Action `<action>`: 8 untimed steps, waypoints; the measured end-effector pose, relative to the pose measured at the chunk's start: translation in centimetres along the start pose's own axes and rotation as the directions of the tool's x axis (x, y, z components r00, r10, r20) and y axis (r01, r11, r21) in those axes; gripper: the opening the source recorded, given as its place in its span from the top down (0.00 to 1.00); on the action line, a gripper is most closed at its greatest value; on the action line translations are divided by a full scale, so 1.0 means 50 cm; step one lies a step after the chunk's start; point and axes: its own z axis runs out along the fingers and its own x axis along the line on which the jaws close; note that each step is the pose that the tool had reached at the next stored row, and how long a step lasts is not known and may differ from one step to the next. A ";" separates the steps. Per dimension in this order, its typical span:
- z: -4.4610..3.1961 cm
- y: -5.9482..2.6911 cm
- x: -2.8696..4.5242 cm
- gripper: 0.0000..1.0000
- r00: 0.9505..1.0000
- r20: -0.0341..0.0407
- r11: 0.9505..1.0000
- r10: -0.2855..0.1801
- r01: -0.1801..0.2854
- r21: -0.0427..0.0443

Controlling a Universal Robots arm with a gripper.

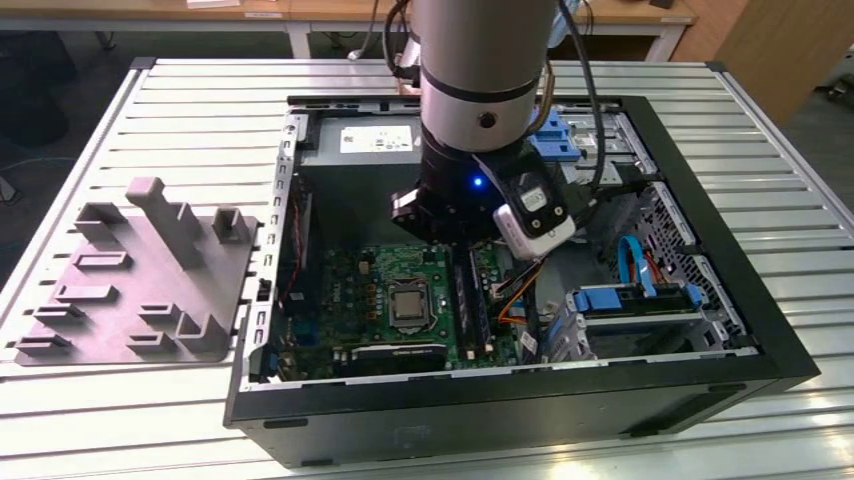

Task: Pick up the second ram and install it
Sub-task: 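Insert the second ram into the second slot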

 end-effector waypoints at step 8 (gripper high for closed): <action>0.021 -0.001 -0.003 0.89 1.000 0.000 1.000 -0.002 0.002 0.000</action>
